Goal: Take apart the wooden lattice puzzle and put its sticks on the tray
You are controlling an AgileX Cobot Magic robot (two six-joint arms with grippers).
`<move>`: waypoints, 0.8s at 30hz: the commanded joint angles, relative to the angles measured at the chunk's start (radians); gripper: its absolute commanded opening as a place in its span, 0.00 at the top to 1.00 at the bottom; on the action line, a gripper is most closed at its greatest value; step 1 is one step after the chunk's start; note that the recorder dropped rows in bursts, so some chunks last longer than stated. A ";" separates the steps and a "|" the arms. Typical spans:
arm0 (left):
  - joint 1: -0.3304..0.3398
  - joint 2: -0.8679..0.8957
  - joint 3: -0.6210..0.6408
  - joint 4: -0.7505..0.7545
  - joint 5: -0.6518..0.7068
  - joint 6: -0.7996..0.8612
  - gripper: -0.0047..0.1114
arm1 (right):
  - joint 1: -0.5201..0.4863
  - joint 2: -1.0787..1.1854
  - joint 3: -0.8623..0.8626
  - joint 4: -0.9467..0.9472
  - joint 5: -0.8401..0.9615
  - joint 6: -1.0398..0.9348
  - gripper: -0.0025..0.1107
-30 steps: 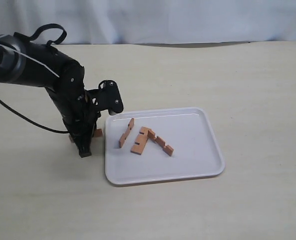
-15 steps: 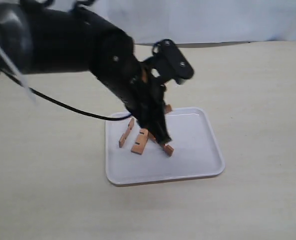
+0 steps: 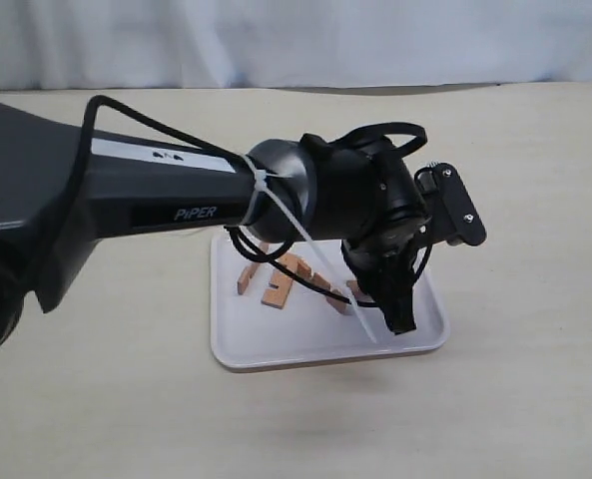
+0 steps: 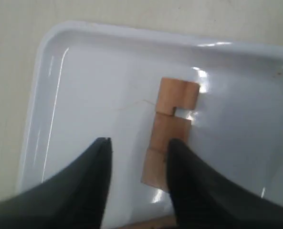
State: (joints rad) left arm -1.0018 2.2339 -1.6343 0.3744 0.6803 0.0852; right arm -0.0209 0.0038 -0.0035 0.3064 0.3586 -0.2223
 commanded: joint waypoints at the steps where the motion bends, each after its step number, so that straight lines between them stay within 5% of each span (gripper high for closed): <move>1: -0.006 -0.002 -0.023 0.010 0.021 -0.011 0.40 | -0.004 0.008 0.004 -0.001 -0.013 0.001 0.94; 4: -0.010 -0.009 -0.065 0.014 0.090 -0.011 0.33 | -0.004 0.008 0.004 -0.001 -0.013 0.001 0.94; 11: -0.008 -0.091 -0.113 0.048 0.282 -0.011 0.37 | -0.004 0.008 0.004 -0.001 -0.013 0.001 0.94; 15: 0.042 -0.128 -0.113 0.066 0.425 -0.011 0.56 | -0.004 0.008 0.004 -0.001 -0.013 0.001 0.94; 20: 0.145 -0.188 -0.075 0.043 0.541 -0.013 0.96 | -0.004 0.008 0.004 -0.001 -0.013 0.001 0.94; 24: 0.262 -0.352 0.115 -0.048 0.460 -0.015 0.96 | -0.004 0.008 0.004 -0.001 -0.013 0.001 0.94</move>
State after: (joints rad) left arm -0.7959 1.9784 -1.6140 0.3828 1.1823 0.0794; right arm -0.0209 0.0038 -0.0035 0.3064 0.3586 -0.2223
